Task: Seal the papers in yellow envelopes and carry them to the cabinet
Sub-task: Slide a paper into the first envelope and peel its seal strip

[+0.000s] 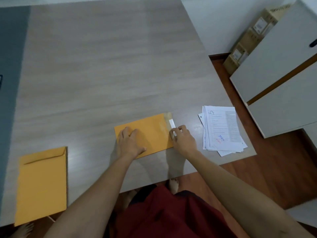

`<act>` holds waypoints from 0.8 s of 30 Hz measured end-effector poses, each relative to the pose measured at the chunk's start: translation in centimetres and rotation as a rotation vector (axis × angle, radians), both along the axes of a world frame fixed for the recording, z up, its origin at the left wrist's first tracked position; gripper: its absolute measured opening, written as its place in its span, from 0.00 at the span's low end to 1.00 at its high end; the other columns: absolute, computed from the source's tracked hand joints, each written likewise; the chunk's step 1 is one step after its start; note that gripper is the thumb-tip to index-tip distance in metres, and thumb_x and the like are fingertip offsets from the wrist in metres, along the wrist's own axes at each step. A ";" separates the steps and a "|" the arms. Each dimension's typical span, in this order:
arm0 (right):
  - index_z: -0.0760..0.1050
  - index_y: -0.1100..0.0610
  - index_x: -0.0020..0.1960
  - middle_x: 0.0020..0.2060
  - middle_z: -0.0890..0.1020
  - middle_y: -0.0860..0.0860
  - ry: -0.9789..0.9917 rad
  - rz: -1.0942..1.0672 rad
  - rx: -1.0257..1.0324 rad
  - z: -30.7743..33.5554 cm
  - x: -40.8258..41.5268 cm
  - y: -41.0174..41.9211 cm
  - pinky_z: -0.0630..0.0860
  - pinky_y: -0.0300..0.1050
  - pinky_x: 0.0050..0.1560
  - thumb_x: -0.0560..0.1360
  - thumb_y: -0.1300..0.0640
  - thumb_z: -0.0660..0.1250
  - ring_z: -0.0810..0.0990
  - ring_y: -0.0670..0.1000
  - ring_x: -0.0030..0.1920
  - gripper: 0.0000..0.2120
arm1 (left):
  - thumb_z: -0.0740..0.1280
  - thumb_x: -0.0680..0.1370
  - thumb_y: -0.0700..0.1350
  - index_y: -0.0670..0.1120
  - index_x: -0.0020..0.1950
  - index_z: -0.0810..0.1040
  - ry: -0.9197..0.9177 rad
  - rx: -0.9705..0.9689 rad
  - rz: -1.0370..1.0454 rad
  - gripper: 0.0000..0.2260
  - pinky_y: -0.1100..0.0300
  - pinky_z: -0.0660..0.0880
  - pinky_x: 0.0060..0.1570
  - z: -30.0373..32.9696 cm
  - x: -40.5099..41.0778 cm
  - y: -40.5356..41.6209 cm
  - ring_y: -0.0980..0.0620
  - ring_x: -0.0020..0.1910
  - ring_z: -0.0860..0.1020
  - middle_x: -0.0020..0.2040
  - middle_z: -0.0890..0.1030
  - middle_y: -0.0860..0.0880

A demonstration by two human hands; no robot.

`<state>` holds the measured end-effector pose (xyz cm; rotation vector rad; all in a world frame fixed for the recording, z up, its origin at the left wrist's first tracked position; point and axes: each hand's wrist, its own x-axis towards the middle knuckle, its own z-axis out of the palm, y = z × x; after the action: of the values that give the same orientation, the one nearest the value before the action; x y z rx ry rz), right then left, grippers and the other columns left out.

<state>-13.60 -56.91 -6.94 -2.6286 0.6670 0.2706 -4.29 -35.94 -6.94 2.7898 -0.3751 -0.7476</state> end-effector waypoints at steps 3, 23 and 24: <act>0.76 0.53 0.59 0.58 0.71 0.53 -0.062 0.000 0.028 -0.3 -0.2 -0.2 0.75 0.48 0.46 0.80 0.54 0.59 0.74 0.54 0.55 0.11 | 0.77 0.68 0.60 0.53 0.76 0.62 -0.008 0.012 0.004 0.41 0.50 0.59 0.74 0.0 0.2 -0.3 0.44 0.77 0.52 0.78 0.54 0.45; 0.69 0.55 0.67 0.61 0.72 0.54 -0.050 -0.507 -0.058 0.2 -11.4 -20.2 0.73 0.51 0.58 0.65 0.38 0.75 0.71 0.56 0.60 0.37 | 0.66 0.68 0.55 0.51 0.36 0.69 0.231 -0.370 -0.106 0.10 0.56 0.68 0.41 1.6 -8.1 -26.1 0.46 0.46 0.74 0.47 0.72 0.48; 0.69 0.55 0.66 0.60 0.72 0.54 -0.023 -0.486 -0.062 -0.3 -11.7 -20.3 0.73 0.50 0.57 0.64 0.37 0.75 0.71 0.56 0.58 0.38 | 0.65 0.66 0.56 0.52 0.35 0.67 0.244 -0.366 -0.073 0.10 0.55 0.72 0.41 1.3 -8.5 -26.7 0.45 0.45 0.75 0.47 0.73 0.47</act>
<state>-25.26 -77.25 -7.29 -2.4224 1.2871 0.0737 -12.80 -62.65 -5.62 2.3249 -0.5111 -0.9194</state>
